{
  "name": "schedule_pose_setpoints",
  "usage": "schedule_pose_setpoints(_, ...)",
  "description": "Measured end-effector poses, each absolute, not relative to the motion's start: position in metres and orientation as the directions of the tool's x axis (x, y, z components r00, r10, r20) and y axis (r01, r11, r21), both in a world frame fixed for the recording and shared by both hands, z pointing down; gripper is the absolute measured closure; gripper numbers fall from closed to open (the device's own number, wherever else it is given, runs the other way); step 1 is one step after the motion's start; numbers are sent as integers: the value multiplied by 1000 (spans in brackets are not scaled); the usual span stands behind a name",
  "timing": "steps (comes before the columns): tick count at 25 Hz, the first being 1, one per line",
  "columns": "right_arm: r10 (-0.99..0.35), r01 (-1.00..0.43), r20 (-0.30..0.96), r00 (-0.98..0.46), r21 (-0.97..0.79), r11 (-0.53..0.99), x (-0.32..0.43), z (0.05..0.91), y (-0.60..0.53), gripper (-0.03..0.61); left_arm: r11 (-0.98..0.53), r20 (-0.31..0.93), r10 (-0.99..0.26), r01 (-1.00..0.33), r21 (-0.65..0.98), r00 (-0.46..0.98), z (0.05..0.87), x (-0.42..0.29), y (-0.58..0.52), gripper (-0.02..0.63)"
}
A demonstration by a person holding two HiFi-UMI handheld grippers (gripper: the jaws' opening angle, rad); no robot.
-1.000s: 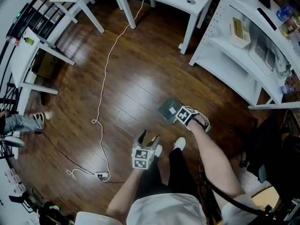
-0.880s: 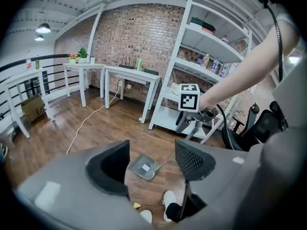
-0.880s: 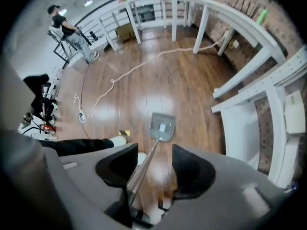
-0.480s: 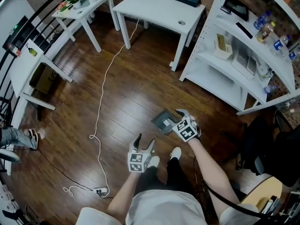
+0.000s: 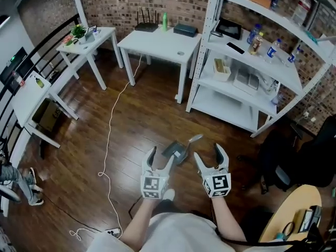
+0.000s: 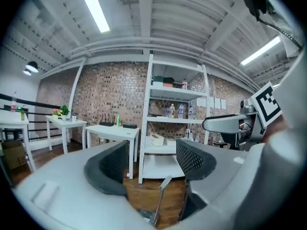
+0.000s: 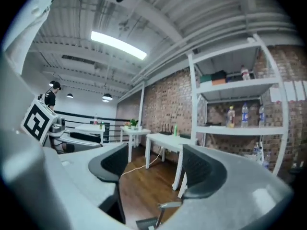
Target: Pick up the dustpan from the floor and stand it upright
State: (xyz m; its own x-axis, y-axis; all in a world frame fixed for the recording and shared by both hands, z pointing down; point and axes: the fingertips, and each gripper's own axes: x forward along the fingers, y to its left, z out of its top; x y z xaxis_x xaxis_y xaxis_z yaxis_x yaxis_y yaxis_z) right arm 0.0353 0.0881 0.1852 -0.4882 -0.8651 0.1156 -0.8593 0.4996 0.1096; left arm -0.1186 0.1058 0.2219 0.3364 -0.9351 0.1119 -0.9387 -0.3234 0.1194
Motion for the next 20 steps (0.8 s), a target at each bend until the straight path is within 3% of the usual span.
schedule_pose_setpoints(5, -874, -873, -55, -483, 113, 475, 69, 123, 150, 245, -297, 11, -955, -955, -7, 297, 168, -90, 173, 273)
schedule_pose_setpoints(13, -905, -908, 81, -417, -3, 418, 135, 142, 272, 244, -197, 22, -980, -980, 20, 197, 129, -36, 299, 226)
schedule_pose_setpoints(20, -891, -891, 26, -452, 26, 453, 113, 104, 323, 244, -183, -34, -983, -982, 35, 182, 97, -62, 357, 230)
